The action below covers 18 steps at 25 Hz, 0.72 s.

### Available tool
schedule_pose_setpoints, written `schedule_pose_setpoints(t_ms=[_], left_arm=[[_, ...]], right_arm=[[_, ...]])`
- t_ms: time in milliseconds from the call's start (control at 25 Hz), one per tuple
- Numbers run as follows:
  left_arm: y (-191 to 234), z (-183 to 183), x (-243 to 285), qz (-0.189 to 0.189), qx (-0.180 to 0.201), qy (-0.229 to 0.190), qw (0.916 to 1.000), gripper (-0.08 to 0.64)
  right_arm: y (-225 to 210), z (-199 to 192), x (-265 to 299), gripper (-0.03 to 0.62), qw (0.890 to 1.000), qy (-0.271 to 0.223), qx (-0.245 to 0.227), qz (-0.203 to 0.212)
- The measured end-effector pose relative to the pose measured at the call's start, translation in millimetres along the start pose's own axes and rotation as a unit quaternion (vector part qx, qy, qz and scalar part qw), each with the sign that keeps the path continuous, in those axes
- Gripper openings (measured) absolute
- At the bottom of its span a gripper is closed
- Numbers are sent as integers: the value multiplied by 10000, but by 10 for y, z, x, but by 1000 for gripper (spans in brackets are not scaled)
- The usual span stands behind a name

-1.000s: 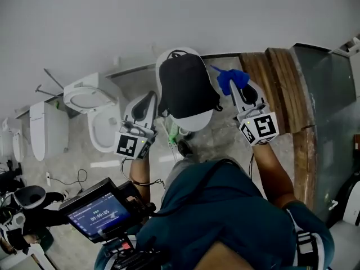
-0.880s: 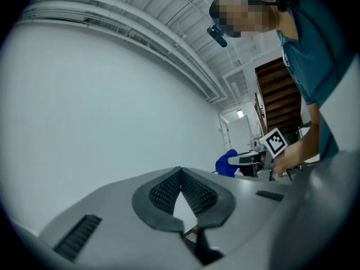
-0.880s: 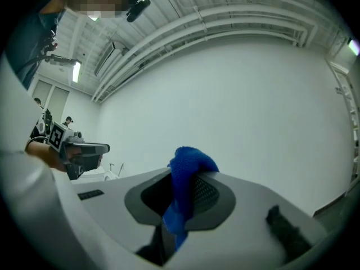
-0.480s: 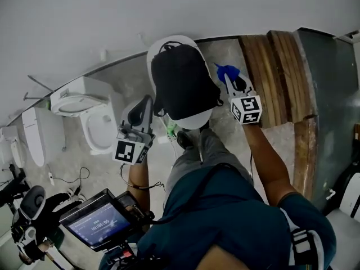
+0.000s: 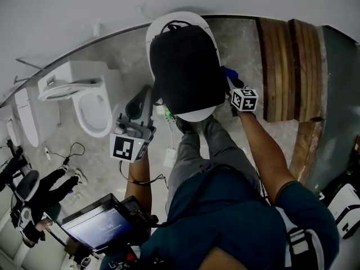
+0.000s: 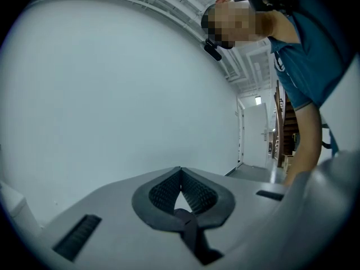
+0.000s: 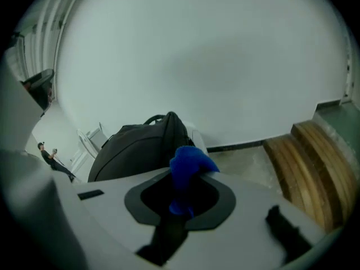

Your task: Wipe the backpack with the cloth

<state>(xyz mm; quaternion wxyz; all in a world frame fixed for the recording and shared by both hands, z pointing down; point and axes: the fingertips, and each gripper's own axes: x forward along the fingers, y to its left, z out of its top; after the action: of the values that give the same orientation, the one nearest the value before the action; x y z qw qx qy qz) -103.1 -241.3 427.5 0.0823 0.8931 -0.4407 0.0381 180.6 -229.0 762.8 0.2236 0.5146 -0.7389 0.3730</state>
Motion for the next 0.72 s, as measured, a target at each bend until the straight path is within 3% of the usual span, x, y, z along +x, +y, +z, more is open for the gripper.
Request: schedule_pose_setpoints(t_ms=[160, 360, 720], left_arm=[[110, -190, 86, 141, -159, 36, 9998, 5], [233, -302, 135, 229, -241, -11, 9994, 5], [464, -496, 49, 359, -348, 108, 9987, 5]], right_arm=[[103, -307, 203, 51, 9960, 304, 620, 572], [102, -57, 397, 51, 9887, -4, 1191, 909], [77, 920, 930, 51, 9878, -503, 919, 1154]])
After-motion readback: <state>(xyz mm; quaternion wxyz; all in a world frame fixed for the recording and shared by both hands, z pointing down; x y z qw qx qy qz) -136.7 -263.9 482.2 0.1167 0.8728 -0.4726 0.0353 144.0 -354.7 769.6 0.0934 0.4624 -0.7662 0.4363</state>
